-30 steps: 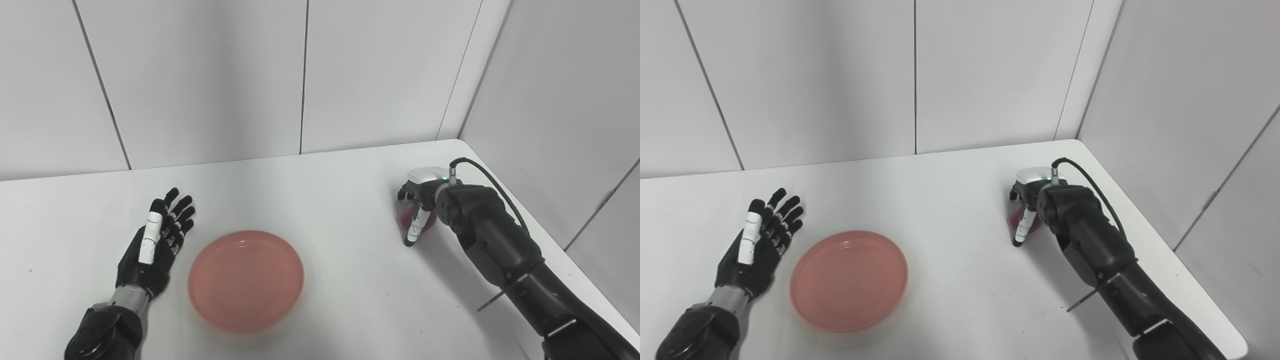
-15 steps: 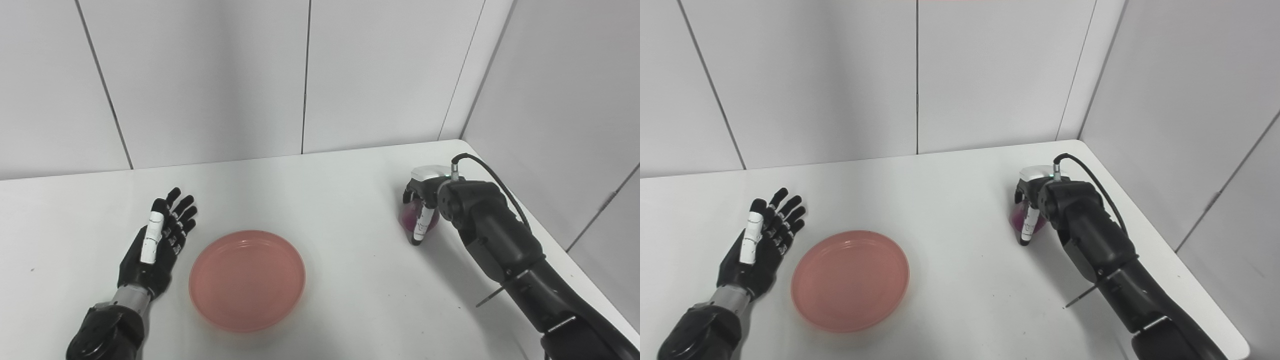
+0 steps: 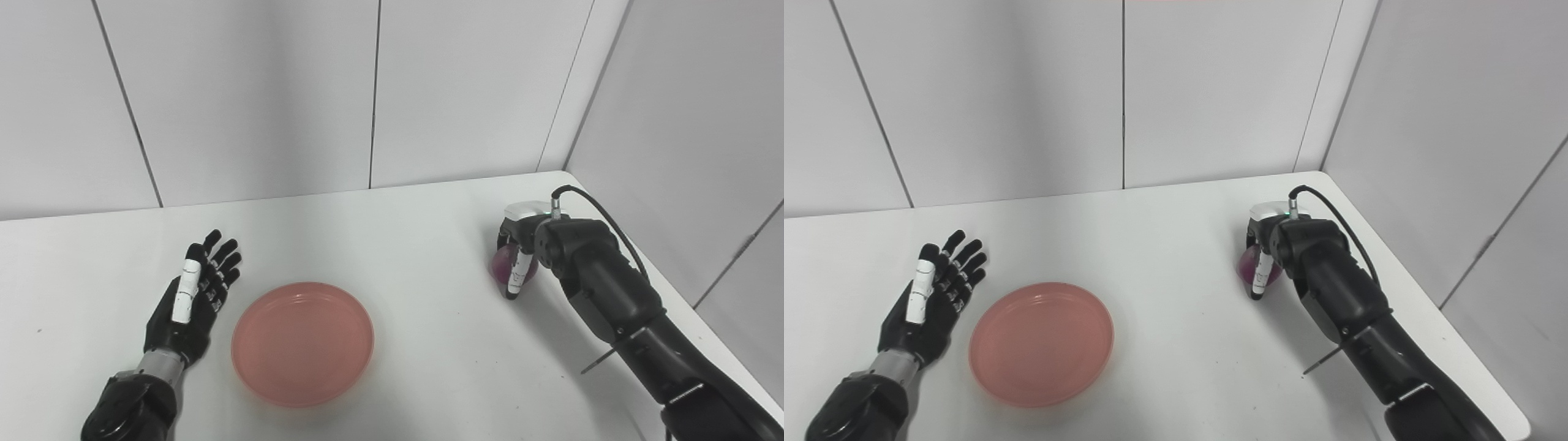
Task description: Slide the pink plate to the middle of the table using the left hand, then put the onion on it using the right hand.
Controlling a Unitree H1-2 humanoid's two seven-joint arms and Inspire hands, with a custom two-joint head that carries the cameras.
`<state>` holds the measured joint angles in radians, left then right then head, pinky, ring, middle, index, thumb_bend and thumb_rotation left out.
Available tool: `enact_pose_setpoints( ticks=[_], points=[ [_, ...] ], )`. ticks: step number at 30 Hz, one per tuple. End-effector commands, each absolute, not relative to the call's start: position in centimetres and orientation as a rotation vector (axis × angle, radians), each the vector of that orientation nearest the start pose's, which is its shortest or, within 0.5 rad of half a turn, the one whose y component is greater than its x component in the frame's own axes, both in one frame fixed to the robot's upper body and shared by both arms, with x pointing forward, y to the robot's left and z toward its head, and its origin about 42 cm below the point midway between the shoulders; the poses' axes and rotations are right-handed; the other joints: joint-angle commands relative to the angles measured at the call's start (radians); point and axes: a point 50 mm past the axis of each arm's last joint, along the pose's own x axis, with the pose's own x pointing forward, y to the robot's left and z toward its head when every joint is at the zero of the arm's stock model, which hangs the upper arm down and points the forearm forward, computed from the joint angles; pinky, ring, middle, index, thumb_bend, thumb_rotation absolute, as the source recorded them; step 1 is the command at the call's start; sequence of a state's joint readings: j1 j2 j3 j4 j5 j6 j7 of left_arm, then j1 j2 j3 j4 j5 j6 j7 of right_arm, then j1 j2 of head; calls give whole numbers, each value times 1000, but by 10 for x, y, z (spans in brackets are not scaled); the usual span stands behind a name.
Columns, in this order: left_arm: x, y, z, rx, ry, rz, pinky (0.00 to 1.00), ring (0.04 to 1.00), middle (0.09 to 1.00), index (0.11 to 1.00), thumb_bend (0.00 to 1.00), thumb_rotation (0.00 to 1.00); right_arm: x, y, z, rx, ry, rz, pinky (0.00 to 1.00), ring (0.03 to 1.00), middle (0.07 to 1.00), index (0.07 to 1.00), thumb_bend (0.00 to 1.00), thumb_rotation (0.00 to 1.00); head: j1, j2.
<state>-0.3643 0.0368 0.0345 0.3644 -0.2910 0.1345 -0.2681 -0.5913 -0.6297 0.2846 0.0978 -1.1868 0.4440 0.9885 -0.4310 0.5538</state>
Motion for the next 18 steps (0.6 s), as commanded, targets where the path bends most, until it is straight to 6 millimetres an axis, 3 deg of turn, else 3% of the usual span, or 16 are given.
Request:
enact_pose_setpoints(
  ticks=[1, 4, 8, 13, 15, 18],
  points=[
    [356, 196, 43, -271, 413, -265, 988, 966, 953, 969, 813, 827, 432, -352, 267, -1628, 692, 229, 546, 696, 755, 713, 991, 176, 1, 2],
    [356, 197, 42, -273, 415, -265, 985, 966, 952, 969, 814, 825, 432, -352, 267, -1615, 695, 227, 567, 710, 760, 700, 999, 176, 0, 2],
    [355, 197, 42, -274, 416, -265, 984, 964, 951, 969, 809, 825, 431, -353, 267, -1601, 688, 231, 525, 657, 727, 691, 964, 184, -1, 4],
    [355, 196, 42, -274, 418, -266, 982, 962, 953, 969, 804, 831, 433, -355, 265, -1552, 685, 236, 318, 441, 600, 685, 925, 152, -1, 4],
    [355, 196, 42, -272, 417, -267, 982, 963, 955, 969, 803, 834, 433, -354, 266, -1541, 680, 235, 277, 383, 543, 677, 909, 141, 0, 8],
    [354, 196, 42, -268, 417, -266, 972, 960, 954, 967, 807, 829, 434, -355, 266, -1526, 674, 236, 271, 373, 516, 667, 892, 137, 0, 8]
  ],
)
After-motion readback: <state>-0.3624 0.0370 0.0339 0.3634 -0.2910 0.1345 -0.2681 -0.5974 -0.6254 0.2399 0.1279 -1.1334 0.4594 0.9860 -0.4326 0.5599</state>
